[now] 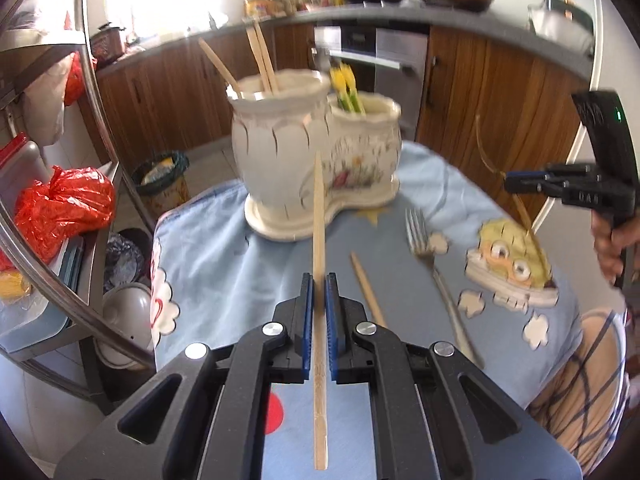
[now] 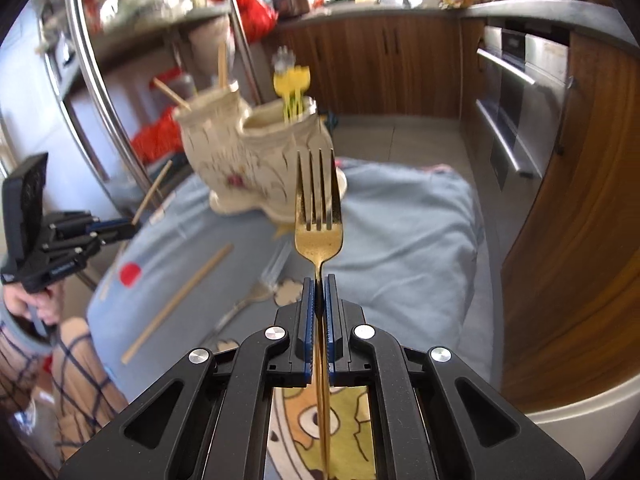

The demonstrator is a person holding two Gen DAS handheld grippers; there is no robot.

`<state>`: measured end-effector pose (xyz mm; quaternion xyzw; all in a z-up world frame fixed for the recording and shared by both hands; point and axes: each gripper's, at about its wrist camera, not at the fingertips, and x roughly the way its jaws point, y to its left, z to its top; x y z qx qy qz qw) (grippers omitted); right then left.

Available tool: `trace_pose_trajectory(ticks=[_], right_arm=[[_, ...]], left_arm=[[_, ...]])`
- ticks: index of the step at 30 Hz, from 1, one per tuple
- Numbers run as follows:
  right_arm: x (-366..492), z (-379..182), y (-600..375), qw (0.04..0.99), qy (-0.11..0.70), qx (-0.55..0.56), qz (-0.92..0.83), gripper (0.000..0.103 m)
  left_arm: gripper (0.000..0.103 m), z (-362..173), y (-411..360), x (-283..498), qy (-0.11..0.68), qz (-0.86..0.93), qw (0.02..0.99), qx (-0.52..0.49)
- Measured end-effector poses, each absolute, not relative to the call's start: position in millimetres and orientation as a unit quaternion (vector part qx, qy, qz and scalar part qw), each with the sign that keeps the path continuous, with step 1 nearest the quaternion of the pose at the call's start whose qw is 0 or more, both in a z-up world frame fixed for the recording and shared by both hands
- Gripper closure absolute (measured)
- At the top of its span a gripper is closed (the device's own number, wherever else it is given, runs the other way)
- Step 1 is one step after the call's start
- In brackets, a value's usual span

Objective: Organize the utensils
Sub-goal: 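Lift the chopstick and gold fork and carry them over the holder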

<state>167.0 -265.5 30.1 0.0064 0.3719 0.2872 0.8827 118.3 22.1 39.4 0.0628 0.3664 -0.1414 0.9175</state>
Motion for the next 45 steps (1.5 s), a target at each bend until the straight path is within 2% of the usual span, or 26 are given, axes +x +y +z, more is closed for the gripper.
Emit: trace_pose_trajectory(ticks=[17, 32, 45], right_arm=[[181, 71, -239, 0.916, 0.26, 0.056, 0.301, 0.098], [200, 139, -235, 0.94, 0.136, 0.073, 0.305, 0.098], [228, 149, -211, 0.938, 0.118, 0.065, 0.318, 0.098]], left_arm=[[0.097, 84, 39, 127, 0.23, -0.15, 0.96, -0.047], [0.097, 136, 29, 157, 0.084, -0.145, 0.983, -0.076], [0.097, 147, 31, 199, 0.014, -0.13, 0.986, -0.102]])
